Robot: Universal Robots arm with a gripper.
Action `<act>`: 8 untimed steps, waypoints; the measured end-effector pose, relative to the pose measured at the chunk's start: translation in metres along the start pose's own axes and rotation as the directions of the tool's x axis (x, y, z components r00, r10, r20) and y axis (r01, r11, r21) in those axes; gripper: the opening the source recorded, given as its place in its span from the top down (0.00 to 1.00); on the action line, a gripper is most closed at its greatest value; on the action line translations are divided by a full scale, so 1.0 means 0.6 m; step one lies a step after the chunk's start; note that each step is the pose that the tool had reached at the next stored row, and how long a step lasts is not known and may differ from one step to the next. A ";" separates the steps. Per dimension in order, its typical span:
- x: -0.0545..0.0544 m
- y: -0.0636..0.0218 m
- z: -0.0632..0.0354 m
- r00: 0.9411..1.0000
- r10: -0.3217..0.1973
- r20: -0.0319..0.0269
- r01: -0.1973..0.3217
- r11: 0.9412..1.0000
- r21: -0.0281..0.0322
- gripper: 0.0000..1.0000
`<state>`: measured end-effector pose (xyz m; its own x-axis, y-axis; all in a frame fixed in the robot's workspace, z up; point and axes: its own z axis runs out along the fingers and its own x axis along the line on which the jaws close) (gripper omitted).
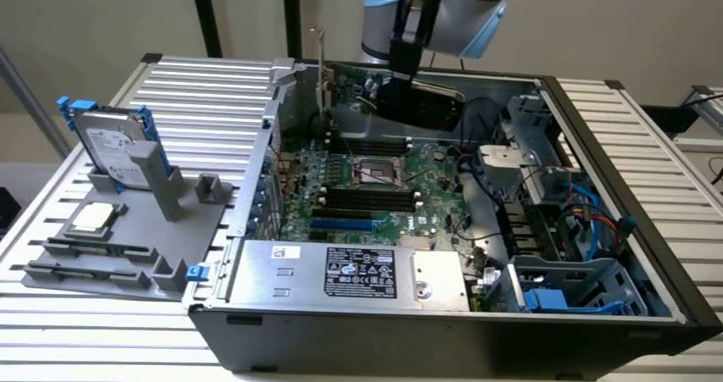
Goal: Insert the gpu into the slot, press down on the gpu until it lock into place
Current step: 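Insert the gpu into the slot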
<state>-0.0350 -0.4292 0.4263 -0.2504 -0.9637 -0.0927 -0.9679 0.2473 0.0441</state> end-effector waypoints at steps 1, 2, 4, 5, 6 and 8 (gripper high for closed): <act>0.000 0.000 0.000 1.000 -0.017 0.000 0.017 1.000 0.000 0.74; 0.000 0.000 0.000 0.999 -0.034 0.000 0.034 0.999 0.000 0.74; 0.000 0.000 0.001 0.998 -0.069 0.001 0.069 0.998 0.000 0.74; 0.000 0.000 0.001 0.996 -0.087 0.001 0.087 0.996 0.000 0.74; 0.000 0.000 0.001 0.995 -0.104 0.001 0.104 0.995 0.000 0.74; 0.000 0.000 0.002 0.990 -0.138 0.002 0.138 0.990 0.000 0.74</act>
<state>-0.0351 -0.4292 0.4253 -0.1141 -0.9885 -0.0995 -0.9933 0.1116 0.0308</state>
